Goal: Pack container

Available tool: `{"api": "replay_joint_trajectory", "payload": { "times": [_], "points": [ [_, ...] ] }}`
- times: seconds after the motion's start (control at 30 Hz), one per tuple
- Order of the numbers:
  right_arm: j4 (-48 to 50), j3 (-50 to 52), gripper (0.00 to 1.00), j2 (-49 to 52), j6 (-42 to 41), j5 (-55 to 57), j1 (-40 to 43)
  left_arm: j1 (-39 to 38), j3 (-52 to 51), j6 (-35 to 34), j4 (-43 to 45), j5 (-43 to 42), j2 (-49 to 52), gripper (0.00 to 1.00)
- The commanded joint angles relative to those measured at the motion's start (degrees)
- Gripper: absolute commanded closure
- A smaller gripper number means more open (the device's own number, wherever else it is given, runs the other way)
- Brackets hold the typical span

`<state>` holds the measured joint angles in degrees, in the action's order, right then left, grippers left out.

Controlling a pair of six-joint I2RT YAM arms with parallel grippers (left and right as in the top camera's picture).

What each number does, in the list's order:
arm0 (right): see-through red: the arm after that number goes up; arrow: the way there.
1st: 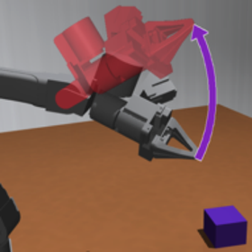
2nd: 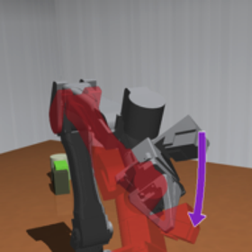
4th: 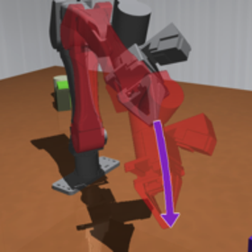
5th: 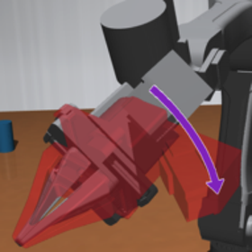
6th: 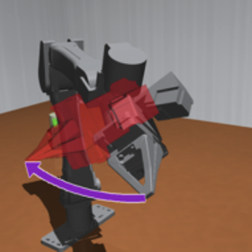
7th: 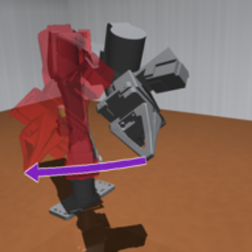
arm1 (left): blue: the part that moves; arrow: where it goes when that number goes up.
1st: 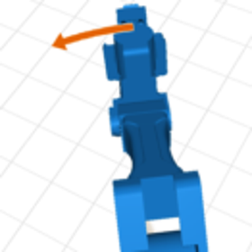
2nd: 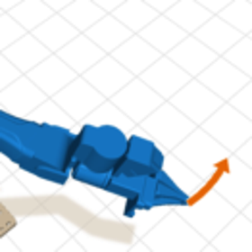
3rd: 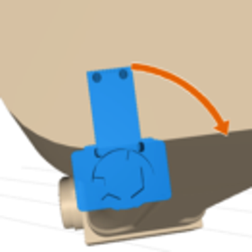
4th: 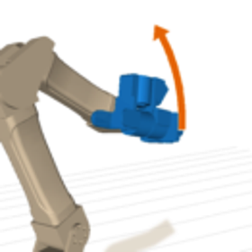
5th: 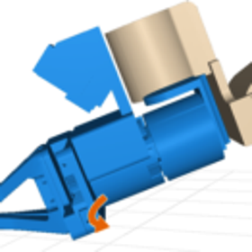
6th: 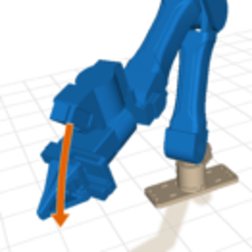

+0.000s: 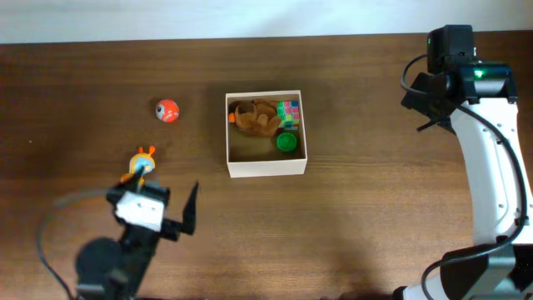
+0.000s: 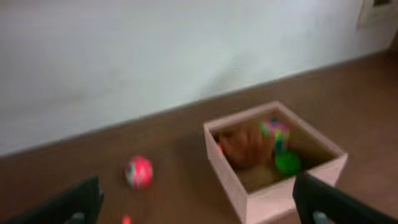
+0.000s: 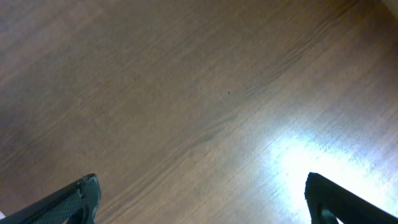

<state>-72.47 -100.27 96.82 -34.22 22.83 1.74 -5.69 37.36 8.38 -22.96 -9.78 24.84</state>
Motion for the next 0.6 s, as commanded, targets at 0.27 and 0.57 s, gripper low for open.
{"api": "replay_joint_trajectory", "payload": {
  "times": [0.27,0.57],
  "points": [
    [0.04,-0.02,0.01,0.42,0.31,0.11,0.22,0.22,35.17,1.38,-30.58,-6.69,33.99,0.01],
    [0.02,-0.02,0.01,0.42,0.31,0.11,0.22,0.22,37.0,1.27,-39.39,-24.02,45.97,0.01]
  ]
}}
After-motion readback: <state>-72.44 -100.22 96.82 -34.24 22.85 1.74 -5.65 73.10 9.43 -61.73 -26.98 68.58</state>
